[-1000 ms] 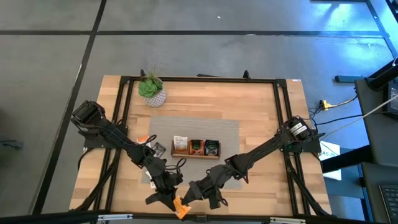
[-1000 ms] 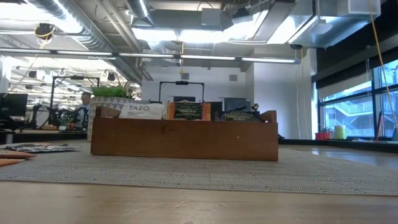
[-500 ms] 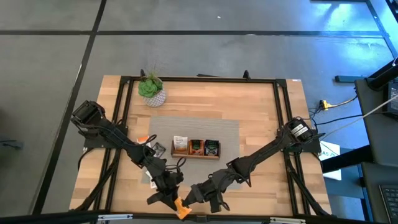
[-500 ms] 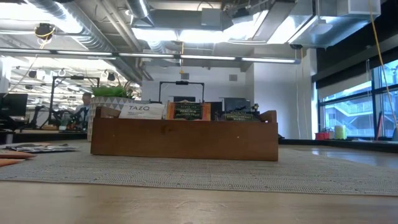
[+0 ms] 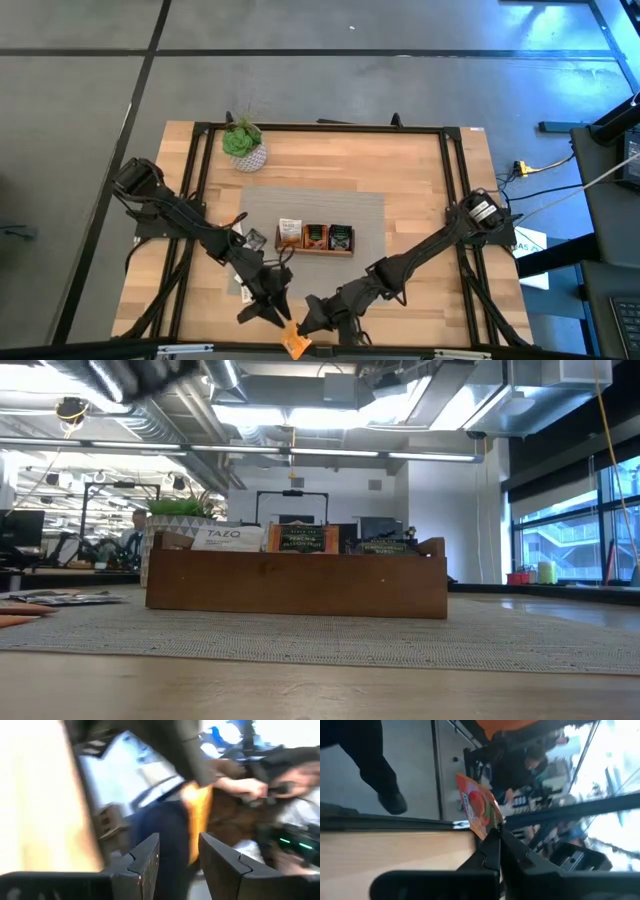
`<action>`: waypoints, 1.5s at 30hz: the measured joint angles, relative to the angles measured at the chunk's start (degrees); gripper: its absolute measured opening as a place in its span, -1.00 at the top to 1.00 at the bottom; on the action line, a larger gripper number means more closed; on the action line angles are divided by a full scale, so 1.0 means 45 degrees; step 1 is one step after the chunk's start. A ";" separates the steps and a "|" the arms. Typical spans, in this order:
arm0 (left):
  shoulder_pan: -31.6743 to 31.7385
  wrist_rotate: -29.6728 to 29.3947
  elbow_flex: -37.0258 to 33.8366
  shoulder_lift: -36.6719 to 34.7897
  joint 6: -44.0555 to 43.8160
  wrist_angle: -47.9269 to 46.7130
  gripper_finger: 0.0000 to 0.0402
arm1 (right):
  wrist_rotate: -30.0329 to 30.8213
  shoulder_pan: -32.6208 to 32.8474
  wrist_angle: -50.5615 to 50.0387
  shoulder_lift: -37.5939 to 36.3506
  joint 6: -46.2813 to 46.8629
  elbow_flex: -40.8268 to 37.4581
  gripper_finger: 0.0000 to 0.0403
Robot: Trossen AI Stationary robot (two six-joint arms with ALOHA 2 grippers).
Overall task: Pick & Place Tea
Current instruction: Put the orange tea bag into the middle section of the wooden organizer
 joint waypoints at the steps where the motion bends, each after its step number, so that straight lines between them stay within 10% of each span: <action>1: 0.0000 -0.0314 -0.0274 -0.0163 0.0002 -0.0112 0.34 | 0.0194 0.0069 -0.0092 0.0000 0.0340 0.0000 0.98; 16: -0.0313 -0.6600 -0.3345 -0.1794 -0.0151 -0.0258 0.35 | 0.4818 -0.0738 -0.6966 -0.0384 1.0212 0.0958 0.98; 26: -0.0379 -0.4974 -0.3413 -0.1780 -0.0911 -0.1200 0.34 | 0.4818 -0.2740 -1.5181 -0.0437 1.7103 0.4076 0.98; 45: -0.0369 -0.2806 -0.3408 -0.1780 -0.1475 -0.1102 0.34 | 0.3550 -0.4288 -1.6254 0.0409 1.8035 0.4109 0.98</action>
